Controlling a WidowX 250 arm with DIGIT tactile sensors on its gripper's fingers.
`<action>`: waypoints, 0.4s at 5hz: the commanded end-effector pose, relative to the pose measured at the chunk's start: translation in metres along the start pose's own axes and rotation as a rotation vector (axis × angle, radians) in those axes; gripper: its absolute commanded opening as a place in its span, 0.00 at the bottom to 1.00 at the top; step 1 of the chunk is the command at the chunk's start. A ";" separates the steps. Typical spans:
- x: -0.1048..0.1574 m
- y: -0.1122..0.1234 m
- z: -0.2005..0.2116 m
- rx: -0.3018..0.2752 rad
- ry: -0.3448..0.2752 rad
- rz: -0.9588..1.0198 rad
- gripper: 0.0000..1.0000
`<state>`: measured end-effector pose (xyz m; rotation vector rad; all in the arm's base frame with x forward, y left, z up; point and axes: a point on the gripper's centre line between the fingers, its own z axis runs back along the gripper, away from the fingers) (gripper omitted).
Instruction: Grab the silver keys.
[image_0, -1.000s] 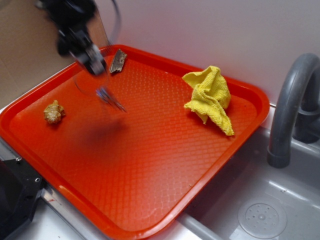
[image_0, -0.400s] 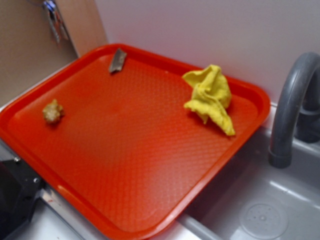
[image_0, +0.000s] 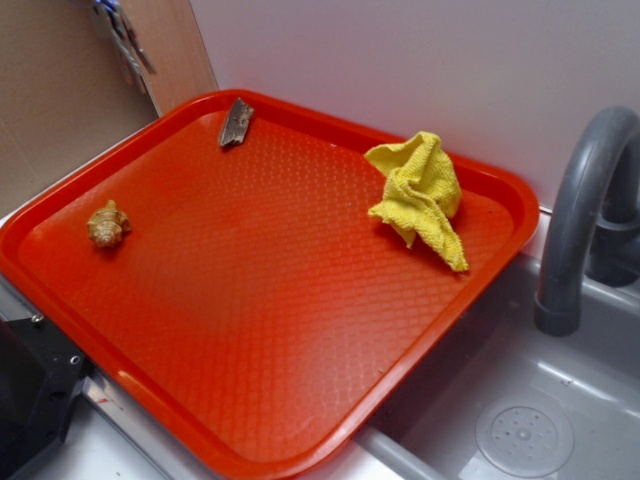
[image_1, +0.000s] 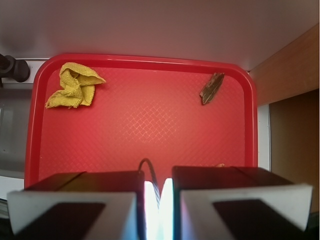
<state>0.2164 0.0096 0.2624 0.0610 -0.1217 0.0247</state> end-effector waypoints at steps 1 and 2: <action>-0.003 -0.007 0.008 -0.005 -0.045 0.020 0.00; 0.000 -0.009 0.002 0.007 -0.049 0.014 0.00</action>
